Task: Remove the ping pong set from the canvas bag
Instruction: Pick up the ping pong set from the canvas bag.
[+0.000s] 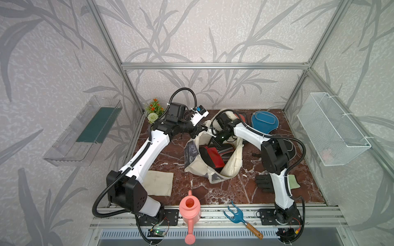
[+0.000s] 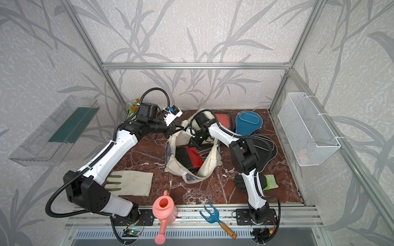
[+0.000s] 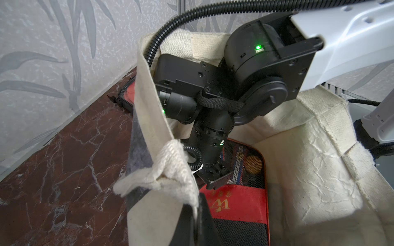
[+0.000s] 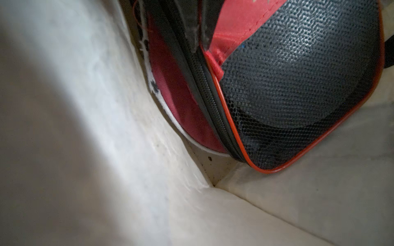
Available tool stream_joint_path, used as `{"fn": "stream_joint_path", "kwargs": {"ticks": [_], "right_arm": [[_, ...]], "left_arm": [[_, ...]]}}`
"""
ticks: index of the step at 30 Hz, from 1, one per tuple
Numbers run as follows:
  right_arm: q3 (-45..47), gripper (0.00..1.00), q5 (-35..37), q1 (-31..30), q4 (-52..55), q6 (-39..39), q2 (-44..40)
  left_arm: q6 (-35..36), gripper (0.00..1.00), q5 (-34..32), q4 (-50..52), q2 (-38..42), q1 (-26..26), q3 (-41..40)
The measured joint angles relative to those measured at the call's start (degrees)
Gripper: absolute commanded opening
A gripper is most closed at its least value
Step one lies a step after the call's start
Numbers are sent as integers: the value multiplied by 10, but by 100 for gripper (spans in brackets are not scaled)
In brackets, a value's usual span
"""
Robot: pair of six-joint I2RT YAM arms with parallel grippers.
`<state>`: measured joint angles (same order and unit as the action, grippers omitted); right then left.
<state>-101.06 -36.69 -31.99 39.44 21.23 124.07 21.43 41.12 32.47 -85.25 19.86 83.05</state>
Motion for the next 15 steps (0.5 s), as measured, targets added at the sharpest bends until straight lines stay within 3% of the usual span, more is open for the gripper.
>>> {"fn": "stream_joint_path", "kwargs": {"ticks": [8, 15], "right_arm": [[139, 0, 22, 4, -113, -51, -94], [184, 0, 26, 5, -143, -74, -145]], "left_arm": [[-5, 0, 1, -9, 25, 9, -18], [-7, 0, -5, -12, 45, 11, -30]]}}
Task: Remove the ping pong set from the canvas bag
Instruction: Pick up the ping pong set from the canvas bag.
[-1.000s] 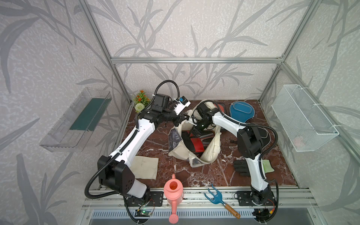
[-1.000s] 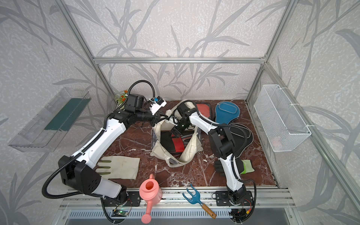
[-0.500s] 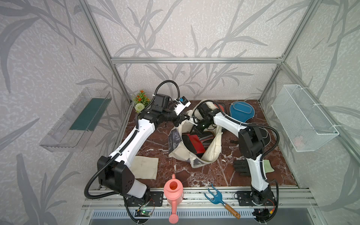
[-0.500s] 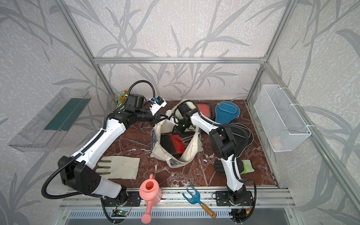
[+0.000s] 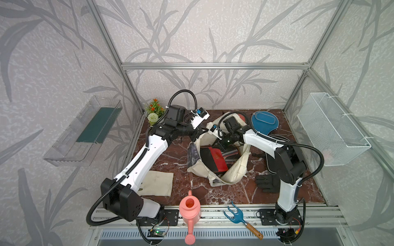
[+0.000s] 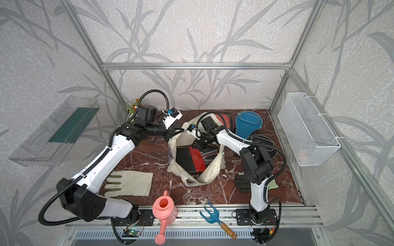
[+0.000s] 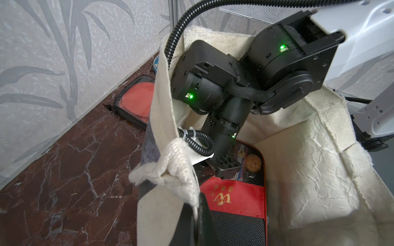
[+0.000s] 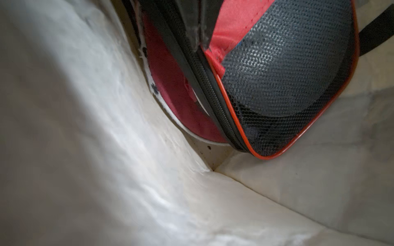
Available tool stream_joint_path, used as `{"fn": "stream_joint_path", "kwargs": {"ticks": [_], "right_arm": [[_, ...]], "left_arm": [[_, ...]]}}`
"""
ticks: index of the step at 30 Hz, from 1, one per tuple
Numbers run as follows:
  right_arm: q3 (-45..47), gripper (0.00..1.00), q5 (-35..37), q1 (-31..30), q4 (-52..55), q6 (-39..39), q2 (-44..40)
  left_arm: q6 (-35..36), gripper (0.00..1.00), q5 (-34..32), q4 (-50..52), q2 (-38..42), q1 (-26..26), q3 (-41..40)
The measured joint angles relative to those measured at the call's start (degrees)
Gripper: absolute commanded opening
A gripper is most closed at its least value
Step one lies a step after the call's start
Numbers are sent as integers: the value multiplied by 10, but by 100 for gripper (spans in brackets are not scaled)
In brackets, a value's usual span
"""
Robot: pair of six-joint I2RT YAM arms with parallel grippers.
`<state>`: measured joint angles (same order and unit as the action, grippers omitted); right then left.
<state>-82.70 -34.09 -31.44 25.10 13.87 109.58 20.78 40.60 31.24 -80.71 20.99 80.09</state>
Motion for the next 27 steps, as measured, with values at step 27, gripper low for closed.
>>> {"fn": "stream_joint_path", "kwargs": {"ticks": [27], "right_arm": [[12, 0, 160, -16, 35, 5, -209]], "left_arm": [[-16, 0, -38, 26, -2, 2, 25]]}}
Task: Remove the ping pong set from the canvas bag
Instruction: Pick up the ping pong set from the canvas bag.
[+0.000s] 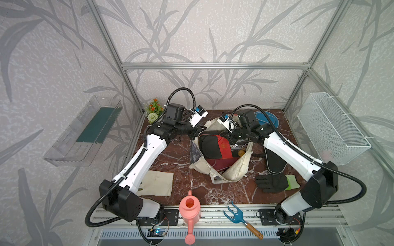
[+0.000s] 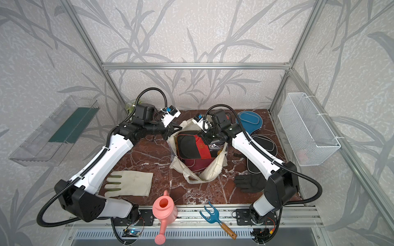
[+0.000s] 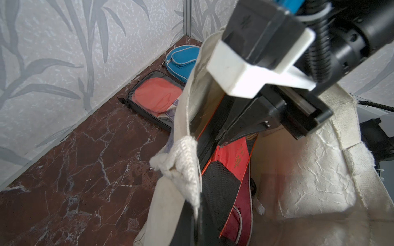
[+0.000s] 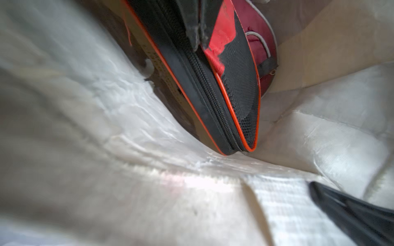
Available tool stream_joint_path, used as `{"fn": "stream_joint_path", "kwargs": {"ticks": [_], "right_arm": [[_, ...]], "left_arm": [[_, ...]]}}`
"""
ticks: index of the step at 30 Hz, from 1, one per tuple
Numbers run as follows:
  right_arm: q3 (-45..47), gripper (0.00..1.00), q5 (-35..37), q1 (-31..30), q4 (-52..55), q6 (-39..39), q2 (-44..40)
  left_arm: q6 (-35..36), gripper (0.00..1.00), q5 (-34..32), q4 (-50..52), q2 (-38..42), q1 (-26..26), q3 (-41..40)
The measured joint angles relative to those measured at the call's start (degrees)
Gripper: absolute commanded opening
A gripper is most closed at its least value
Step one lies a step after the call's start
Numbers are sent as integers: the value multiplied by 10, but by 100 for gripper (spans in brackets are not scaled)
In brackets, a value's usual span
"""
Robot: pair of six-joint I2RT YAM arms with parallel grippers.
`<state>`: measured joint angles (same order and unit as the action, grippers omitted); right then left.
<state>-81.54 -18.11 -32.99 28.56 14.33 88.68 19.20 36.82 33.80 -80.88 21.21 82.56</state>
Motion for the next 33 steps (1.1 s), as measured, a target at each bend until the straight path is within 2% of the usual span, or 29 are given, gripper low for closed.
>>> {"fn": "stream_joint_path", "kwargs": {"ticks": [4, 7, 21, 24, 26, 33], "right_arm": [[14, 0, 92, -28, -13, 14, -29], [32, 0, 127, -38, -27, 21, -52], [125, 0, 133, -39, -75, 37, -73], [122, 12, 127, -37, -69, 44, -74], [109, 26, 120, -33, -47, 50, -73], [14, 60, 84, 13, 30, 71, -47]], "left_arm": [[-4, 0, -7, 7, -2, 0, 7], [-8, 0, -8, 10, -2, 0, 9], [-28, 0, 0, 5, -10, 1, 9], [-30, 0, 1, 4, -11, 2, 9], [-32, 0, 2, 4, -11, 2, 9], [-33, 0, 2, 4, -12, 2, 9]]}}
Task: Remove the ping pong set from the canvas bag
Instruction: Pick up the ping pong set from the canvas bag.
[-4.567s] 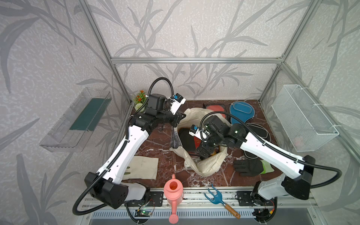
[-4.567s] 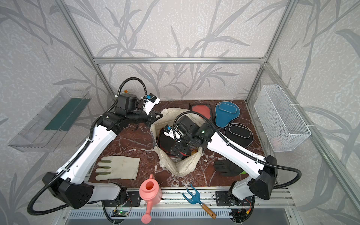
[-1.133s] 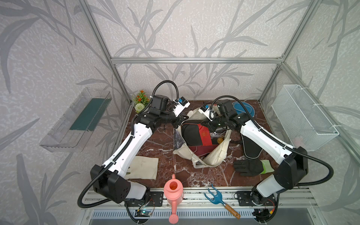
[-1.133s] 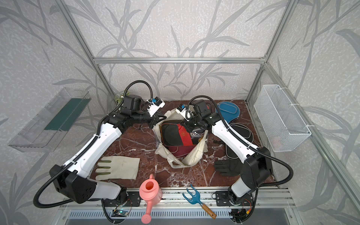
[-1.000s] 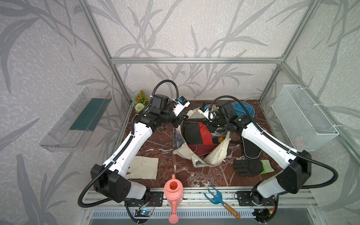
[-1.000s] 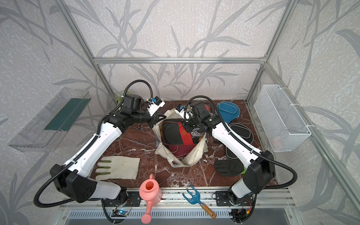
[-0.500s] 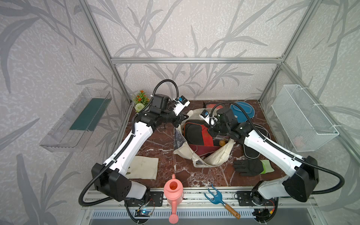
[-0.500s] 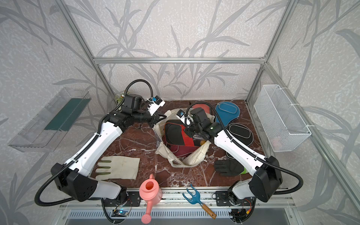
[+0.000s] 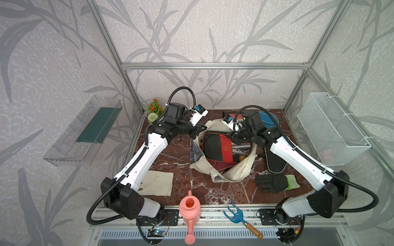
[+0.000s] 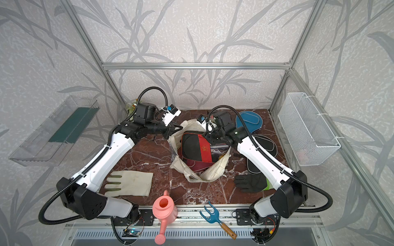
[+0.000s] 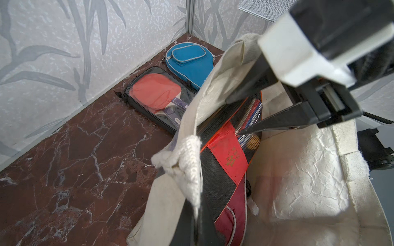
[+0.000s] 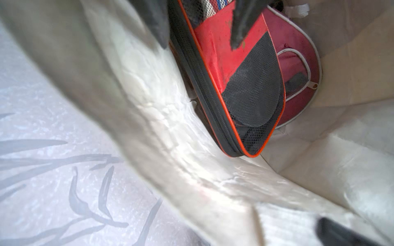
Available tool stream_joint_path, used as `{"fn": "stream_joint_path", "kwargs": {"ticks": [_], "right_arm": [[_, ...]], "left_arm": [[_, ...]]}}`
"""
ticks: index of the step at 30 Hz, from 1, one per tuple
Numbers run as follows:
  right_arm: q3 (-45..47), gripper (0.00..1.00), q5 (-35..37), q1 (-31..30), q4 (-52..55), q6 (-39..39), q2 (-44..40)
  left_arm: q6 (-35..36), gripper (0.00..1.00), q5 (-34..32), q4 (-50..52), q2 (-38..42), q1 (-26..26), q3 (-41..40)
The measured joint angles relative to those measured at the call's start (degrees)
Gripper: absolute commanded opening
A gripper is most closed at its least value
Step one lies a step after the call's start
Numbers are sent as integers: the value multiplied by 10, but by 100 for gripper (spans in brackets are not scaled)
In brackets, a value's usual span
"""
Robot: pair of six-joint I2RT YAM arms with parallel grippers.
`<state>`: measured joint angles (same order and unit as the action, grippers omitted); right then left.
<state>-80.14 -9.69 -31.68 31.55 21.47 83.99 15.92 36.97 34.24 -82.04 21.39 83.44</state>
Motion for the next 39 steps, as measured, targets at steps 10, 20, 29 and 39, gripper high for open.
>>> {"fn": "stream_joint_path", "kwargs": {"ticks": [10, 20, 29, 39], "right_arm": [[-37, 86, 2, 24, 73, 30, 40], [-71, 97, 8, 30, 102, 49, 86], [-166, 96, -46, 42, 214, 67, 199], [-201, 35, -83, 49, 284, 90, 231]], "left_arm": [[3, 0, 0, 0, 0, 2, 0], [6, 0, 7, 8, -1, 2, 0], [11, 0, 11, 13, -5, 2, 0], [14, 0, 24, 17, -5, 2, 0]]}}
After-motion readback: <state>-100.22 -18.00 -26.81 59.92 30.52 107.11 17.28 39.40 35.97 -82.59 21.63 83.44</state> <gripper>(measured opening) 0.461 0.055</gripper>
